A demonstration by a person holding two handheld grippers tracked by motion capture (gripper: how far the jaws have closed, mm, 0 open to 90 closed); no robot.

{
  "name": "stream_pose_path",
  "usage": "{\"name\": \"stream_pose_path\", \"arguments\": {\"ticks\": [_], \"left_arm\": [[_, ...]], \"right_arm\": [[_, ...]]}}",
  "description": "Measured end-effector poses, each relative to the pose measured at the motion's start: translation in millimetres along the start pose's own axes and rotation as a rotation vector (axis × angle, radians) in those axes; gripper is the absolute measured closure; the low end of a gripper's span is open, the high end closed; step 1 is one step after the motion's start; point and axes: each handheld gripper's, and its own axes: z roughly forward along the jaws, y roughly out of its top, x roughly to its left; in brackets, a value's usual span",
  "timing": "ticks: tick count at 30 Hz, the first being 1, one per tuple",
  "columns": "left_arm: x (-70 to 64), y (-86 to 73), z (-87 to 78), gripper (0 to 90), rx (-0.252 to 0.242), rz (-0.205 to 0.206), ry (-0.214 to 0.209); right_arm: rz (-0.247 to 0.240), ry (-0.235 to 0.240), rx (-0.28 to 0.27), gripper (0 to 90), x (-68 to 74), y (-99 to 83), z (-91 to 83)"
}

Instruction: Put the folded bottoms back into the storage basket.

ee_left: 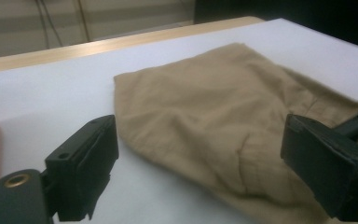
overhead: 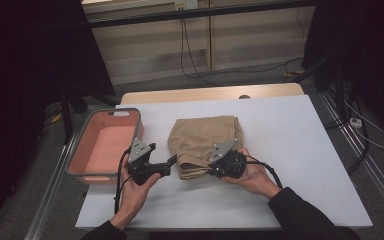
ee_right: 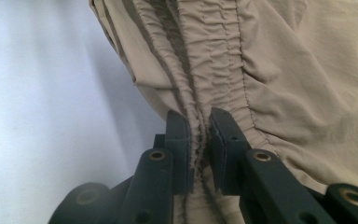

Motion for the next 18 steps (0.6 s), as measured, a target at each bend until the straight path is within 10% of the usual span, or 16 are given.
{"name": "stream_pose_path", "arguments": {"ticks": [10, 18], "left_arm": [[2.4, 19.2, 40.0, 13.2, 0.103, -0.071, -0.009], [12.9, 25.9, 55.8, 12.5, 0.127, -0.051, -0.008]], "right_arm": [[-0.012, 0.020, -0.005, 79.1, 16.7, -1.9, -5.1], [-0.013, 0.034, -0.016, 79.0, 26.7, -4.4, -8.6]]}}
